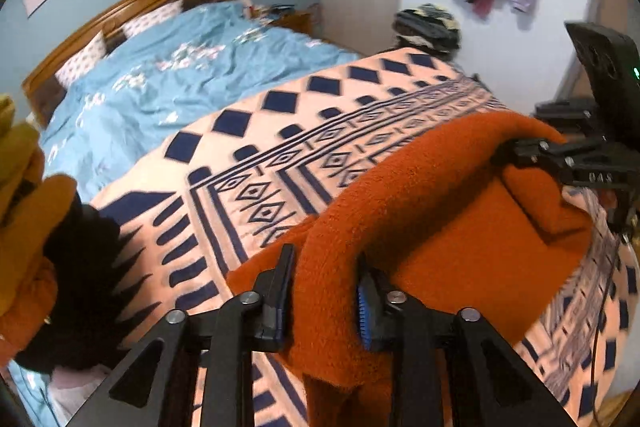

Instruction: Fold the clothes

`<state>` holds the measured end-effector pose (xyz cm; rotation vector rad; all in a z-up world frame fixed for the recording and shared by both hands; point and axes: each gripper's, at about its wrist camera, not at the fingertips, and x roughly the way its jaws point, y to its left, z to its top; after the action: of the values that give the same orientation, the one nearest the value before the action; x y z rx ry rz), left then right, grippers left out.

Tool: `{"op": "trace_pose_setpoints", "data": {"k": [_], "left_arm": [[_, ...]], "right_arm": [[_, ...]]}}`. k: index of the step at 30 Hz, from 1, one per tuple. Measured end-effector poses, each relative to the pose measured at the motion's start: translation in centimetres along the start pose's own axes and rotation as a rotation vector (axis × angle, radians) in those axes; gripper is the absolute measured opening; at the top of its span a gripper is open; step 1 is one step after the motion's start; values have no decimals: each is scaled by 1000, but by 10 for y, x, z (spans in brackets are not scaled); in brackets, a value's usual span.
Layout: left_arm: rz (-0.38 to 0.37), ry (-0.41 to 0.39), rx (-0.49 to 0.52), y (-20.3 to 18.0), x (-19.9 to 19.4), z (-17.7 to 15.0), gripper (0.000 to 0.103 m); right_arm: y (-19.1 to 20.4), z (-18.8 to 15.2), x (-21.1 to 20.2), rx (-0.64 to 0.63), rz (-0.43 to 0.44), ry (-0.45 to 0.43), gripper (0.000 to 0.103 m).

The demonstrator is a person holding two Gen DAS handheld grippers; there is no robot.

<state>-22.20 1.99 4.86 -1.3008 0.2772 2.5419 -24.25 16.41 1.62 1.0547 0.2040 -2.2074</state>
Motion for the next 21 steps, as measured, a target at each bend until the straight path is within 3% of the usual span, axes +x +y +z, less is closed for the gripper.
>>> {"op": "trace_pose_setpoints", "data": {"k": [2, 4, 5, 8, 10, 12, 14, 16, 17, 21], "left_arm": [[63, -38, -41, 6, -3, 3, 48], [158, -138, -96, 9, -24, 2, 49], [166, -185, -88, 5, -36, 1, 49], [73, -302, -4, -18, -63, -9, 55], [-38, -266, 93, -40, -57, -19, 62], [-63, -178, 118, -49, -34, -26, 62], [-87, -87, 62, -40, -2, -34, 62], [-129, -44, -24, -24, 20, -41, 62], [-148, -53, -57, -18, 25, -45, 62], [-174, -83, -77, -16, 27, -53, 63]], "right_arm": [[-7, 0, 12, 21, 8, 19, 23], [-11, 0, 24, 33, 1, 41, 23], [-13, -1, 29, 38, 2, 54, 23], [-20, -3, 43, 59, -1, 76, 23], [-25, -4, 49, 85, 8, 78, 24], [-28, -6, 55, 99, 21, 85, 25], [-33, -7, 60, 129, 24, 89, 27], [-36, -8, 58, 154, 29, 80, 36], [-37, -9, 55, 171, 19, 68, 41], [-35, -5, 17, 182, -11, -54, 43]]}}
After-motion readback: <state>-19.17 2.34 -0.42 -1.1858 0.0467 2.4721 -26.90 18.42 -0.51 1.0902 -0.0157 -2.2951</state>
